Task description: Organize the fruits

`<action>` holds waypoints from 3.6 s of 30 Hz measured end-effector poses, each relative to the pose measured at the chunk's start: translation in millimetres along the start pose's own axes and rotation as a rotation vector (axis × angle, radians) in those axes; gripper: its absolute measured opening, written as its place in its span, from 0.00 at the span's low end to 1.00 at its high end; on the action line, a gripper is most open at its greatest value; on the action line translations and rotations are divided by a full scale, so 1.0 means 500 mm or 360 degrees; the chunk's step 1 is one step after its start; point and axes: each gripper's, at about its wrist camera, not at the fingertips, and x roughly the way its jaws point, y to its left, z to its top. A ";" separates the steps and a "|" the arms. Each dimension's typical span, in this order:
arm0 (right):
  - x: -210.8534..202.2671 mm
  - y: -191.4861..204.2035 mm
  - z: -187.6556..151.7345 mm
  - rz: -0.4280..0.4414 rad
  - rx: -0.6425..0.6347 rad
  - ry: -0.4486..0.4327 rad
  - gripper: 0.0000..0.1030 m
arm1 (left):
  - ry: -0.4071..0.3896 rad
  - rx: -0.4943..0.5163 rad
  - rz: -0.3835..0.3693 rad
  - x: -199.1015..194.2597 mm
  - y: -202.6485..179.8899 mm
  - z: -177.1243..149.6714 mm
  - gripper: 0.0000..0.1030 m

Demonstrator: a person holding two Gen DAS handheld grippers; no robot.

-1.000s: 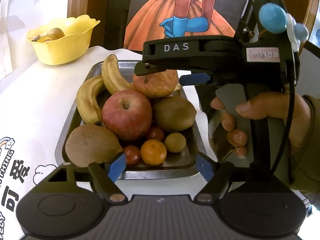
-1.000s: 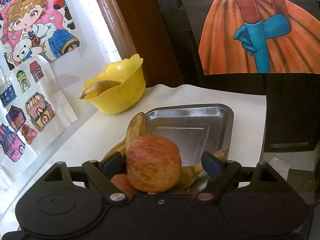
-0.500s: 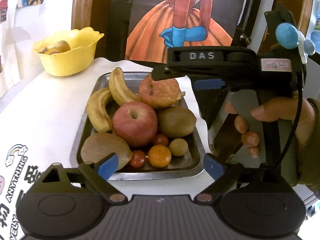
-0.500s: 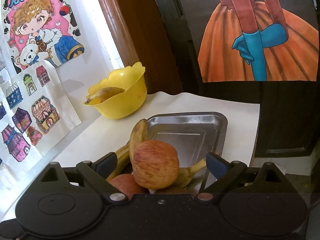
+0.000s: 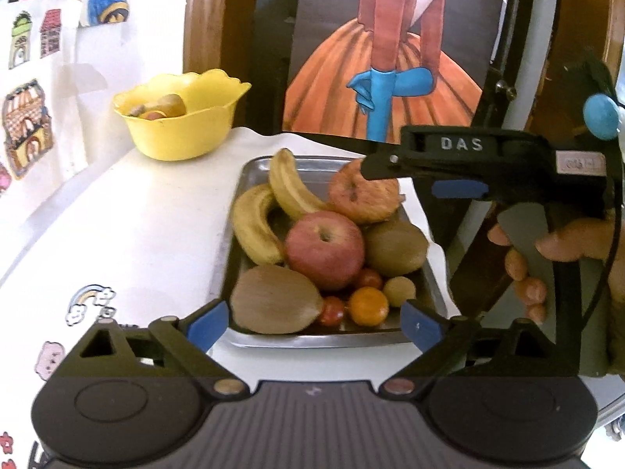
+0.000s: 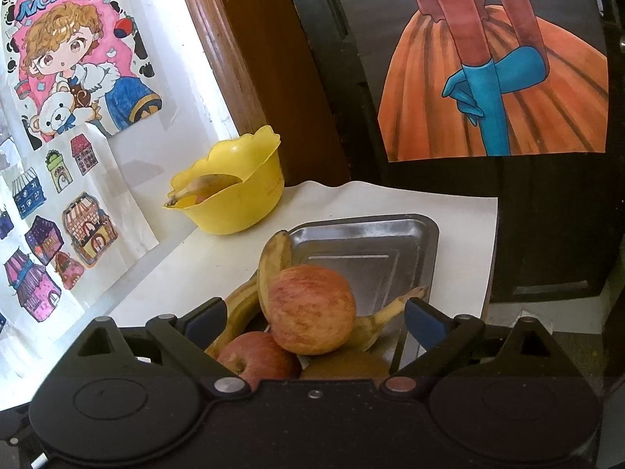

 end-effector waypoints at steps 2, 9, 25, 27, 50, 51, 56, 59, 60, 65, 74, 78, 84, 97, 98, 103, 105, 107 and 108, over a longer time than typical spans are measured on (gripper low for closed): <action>-0.004 0.006 -0.004 -0.0006 0.0008 -0.0007 0.95 | -0.0006 0.0001 0.0018 -0.005 0.008 0.000 0.95; -0.023 0.030 -0.022 -0.0053 0.0029 -0.0017 0.97 | -0.0041 -0.0008 0.0061 -0.020 0.042 -0.002 0.97; -0.100 0.132 -0.061 -0.0181 0.0020 -0.0072 0.99 | -0.0136 -0.0030 0.0142 -0.081 0.128 0.008 0.99; -0.111 0.148 -0.064 -0.0195 0.0023 -0.0084 0.99 | -0.0140 -0.0025 0.0141 -0.090 0.137 0.007 0.99; -0.248 0.318 -0.171 -0.0406 0.0057 -0.0187 0.99 | -0.0224 -0.0013 0.0086 -0.233 0.236 -0.047 0.99; -0.253 0.326 -0.176 -0.0414 0.0052 -0.0190 0.99 | -0.0227 -0.0014 0.0086 -0.240 0.240 -0.051 0.99; -0.276 0.366 -0.204 -0.0451 0.0052 -0.0204 0.99 | -0.0248 -0.0029 0.0084 -0.269 0.265 -0.068 1.00; -0.288 0.383 -0.220 -0.0473 0.0054 -0.0215 0.99 | -0.0253 -0.0034 0.0092 -0.282 0.277 -0.076 0.99; -0.291 0.390 -0.225 -0.0479 0.0055 -0.0215 0.99 | -0.0253 -0.0037 0.0093 -0.285 0.280 -0.079 1.00; -0.301 0.414 -0.245 -0.0501 0.0052 -0.0230 0.99 | -0.0242 -0.0039 0.0101 -0.294 0.295 -0.095 1.00; -0.312 0.437 -0.282 -0.0559 0.0030 -0.0307 0.99 | -0.0199 -0.0030 0.0160 -0.288 0.299 -0.126 1.00; -0.310 0.437 -0.298 -0.0594 0.0016 -0.0345 0.99 | -0.0175 -0.0020 0.0187 -0.283 0.297 -0.135 1.00; -0.307 0.438 -0.324 -0.0621 0.0001 -0.0360 0.99 | -0.0142 -0.0019 0.0210 -0.282 0.297 -0.154 1.00; -0.314 0.461 -0.373 -0.0654 0.0026 -0.0354 0.99 | -0.0133 -0.0027 0.0222 -0.293 0.311 -0.179 1.00; -0.314 0.463 -0.376 -0.0656 0.0026 -0.0353 0.99 | -0.0131 -0.0029 0.0222 -0.293 0.313 -0.180 0.99; -0.314 0.476 -0.390 -0.0676 0.0032 -0.0351 0.99 | -0.0121 -0.0021 0.0213 -0.291 0.318 -0.193 1.00; -0.314 0.477 -0.396 -0.0682 0.0040 -0.0351 0.99 | -0.0121 -0.0005 0.0210 -0.291 0.321 -0.200 1.00; -0.312 0.479 -0.404 -0.0691 0.0056 -0.0346 0.99 | -0.0119 0.0003 0.0211 -0.290 0.325 -0.208 1.00; -0.311 0.480 -0.408 -0.0694 0.0064 -0.0343 0.99 | -0.0118 0.0005 0.0214 -0.291 0.329 -0.212 1.00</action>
